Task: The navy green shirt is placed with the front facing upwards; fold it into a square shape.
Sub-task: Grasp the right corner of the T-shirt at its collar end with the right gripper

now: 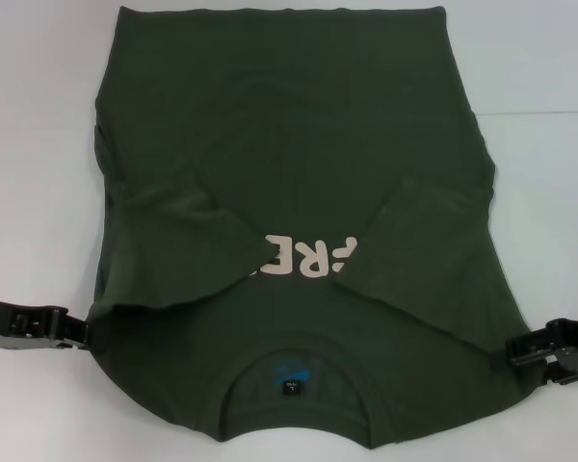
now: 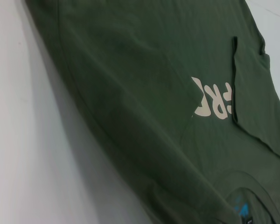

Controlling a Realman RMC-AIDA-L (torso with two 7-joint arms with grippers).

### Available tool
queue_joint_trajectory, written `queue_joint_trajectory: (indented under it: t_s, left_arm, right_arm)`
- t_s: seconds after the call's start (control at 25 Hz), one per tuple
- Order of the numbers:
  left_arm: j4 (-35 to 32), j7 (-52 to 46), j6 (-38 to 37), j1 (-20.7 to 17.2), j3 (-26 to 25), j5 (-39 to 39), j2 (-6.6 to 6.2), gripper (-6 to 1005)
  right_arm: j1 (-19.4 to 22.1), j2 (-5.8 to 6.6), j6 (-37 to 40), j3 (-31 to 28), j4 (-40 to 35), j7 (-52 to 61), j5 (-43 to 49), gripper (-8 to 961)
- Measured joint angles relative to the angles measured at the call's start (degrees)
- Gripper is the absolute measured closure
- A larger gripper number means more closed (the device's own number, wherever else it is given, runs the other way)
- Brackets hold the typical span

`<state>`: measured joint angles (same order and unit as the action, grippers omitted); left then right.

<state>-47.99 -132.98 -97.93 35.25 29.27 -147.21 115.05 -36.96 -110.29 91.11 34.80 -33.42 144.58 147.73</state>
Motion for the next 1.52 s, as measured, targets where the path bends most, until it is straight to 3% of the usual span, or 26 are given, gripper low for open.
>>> queue_joint_trajectory:
  t_s: [0.24, 0.48, 0.88, 1.36, 1.52]
  left_arm:
    - [0.00, 0.01, -0.03, 0.00, -0.10, 0.00, 0.00, 946]
    - [0.00, 0.01, -0.04, 0.00, -0.17, 0.00, 0.00, 946]
    - [0.12, 0.07, 0.04, 0.00, -0.30, 0.00, 0.00, 945]
    - [0.60, 0.43, -0.26, -0.44, -0.45, 0.69, -0.34, 945]
    - [0.62, 0.44, -0.92, -0.68, -0.45, 0.70, -0.45, 944]
  right_arm:
    - [0.17, 0.00, -1.04, -0.06, -0.25, 0.30, 0.04, 197]
    - [0.13, -0.02, -1.47, 0.50, -0.08, 0.33, 0.27, 379]
    - [-0.11, -0.17, -1.81, 1.19, -0.06, -0.05, 0.34, 863]
    - [1.60, -0.14, 1.07, -1.65, -0.57, -8.55, -3.37, 910]
    - [3.00, 0.54, 3.76, -2.74, -0.72, -11.38, -6.12, 911]
